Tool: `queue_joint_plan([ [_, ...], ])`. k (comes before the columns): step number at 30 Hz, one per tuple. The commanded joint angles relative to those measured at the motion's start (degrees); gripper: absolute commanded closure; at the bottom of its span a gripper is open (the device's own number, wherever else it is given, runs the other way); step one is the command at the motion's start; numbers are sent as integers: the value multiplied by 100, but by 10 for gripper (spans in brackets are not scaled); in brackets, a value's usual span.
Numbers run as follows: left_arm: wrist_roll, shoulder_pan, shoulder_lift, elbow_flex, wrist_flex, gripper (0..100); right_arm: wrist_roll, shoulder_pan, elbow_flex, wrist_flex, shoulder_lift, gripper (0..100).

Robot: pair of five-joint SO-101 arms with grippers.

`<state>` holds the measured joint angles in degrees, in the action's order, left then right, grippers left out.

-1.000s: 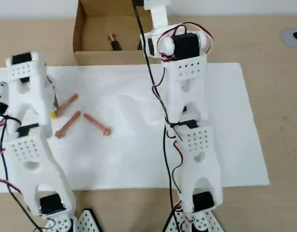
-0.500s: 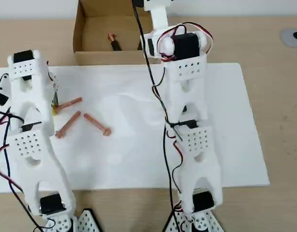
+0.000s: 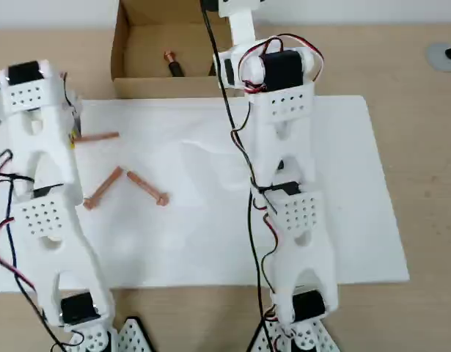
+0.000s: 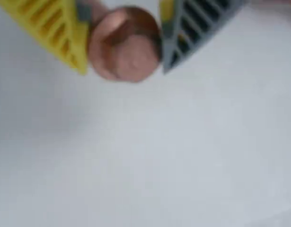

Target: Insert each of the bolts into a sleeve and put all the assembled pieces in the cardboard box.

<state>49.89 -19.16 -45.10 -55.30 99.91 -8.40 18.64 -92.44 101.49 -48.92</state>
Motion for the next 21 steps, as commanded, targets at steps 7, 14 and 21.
queue_joint_plan([
  [7,-3631,97,954,-352,44,994,9,-66,-303,26,505,684],
  [14,-5960,413,840,-299,44,993,9,-66,-286,88,497,684],
  [21,-6919,448,136,-352,35,993,9,-66,-286,88,497,684],
])
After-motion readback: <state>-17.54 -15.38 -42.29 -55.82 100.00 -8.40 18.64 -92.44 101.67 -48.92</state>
